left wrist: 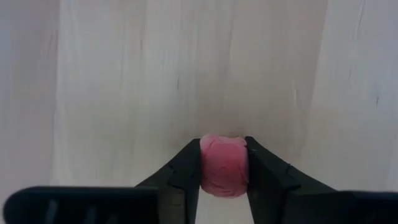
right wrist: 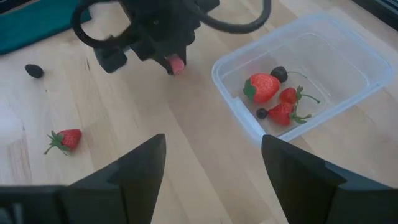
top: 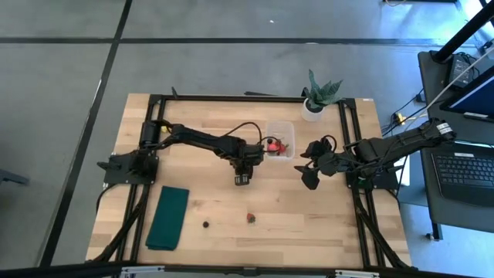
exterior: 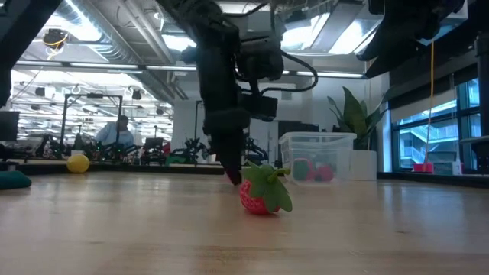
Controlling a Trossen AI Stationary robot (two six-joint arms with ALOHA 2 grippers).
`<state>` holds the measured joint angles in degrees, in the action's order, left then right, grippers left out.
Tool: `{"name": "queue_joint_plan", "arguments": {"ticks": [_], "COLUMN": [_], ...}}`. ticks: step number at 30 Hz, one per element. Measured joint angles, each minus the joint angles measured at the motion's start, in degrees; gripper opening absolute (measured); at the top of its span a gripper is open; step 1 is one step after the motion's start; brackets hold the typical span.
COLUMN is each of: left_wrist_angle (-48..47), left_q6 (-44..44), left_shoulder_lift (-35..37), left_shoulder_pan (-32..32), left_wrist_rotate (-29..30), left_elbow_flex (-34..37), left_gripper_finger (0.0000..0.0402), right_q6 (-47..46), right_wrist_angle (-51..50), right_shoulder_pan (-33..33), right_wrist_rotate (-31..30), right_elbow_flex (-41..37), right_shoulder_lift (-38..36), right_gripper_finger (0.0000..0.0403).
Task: Pick and placing Produce into tupperware
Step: Put the pink peach into the transparent container
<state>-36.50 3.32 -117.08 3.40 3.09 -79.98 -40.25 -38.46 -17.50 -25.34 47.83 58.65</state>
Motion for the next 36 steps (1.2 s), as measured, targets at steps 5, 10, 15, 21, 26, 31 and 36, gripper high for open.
{"name": "queue_joint_plan", "arguments": {"ticks": [5, 10, 15, 21, 26, 31, 36], "left_wrist_angle": [-7.72, -8.26, -1.84, 6.42, 6.41, 7.23, 8.0], "left_q6": [-2.9, -6.4, -10.29, -9.54, -6.79, -6.59, -7.31], "left_shoulder_lift": [0.22, 0.21, 0.35, -0.82, -3.43, -5.47, -5.46], "left_shoulder_pan": [0.51, 0.84, 2.4, 5.38, 7.26, 7.49, 7.28], "left_wrist_rotate": [0.48, 1.54, 3.31, 0.71, -3.85, -4.41, -4.34], "left_elbow_flex": [-9.07, -17.98, -22.57, -22.65, -22.56, -22.58, -22.58], "left_gripper_finger": [0.0085, 0.0086, 0.0086, 0.0081, 0.0099, 0.0104, 0.0106], "right_q6": [0.0, 0.0, 0.0, -0.05, -0.26, -0.2, -0.09], "right_wrist_angle": [0.0, 0.0, 0.0, 0.02, 0.04, 0.06, 0.04], "right_shoulder_pan": [-0.01, -0.02, 0.0, 0.0, 0.0, 0.0, 0.0], "right_wrist_rotate": [0.0, 0.0, 0.0, 0.01, 0.02, 0.0, 0.0], "right_elbow_flex": [0.0, 0.0, -0.01, 0.0, 0.0, 0.0, 0.0], "right_shoulder_lift": [0.0, 0.0, 0.0, 0.0, 0.0, 0.0, 0.0], "right_gripper_finger": [0.0267, 0.0267, 0.0267, 0.0267, 0.0267, 0.0267, 0.0267]}}
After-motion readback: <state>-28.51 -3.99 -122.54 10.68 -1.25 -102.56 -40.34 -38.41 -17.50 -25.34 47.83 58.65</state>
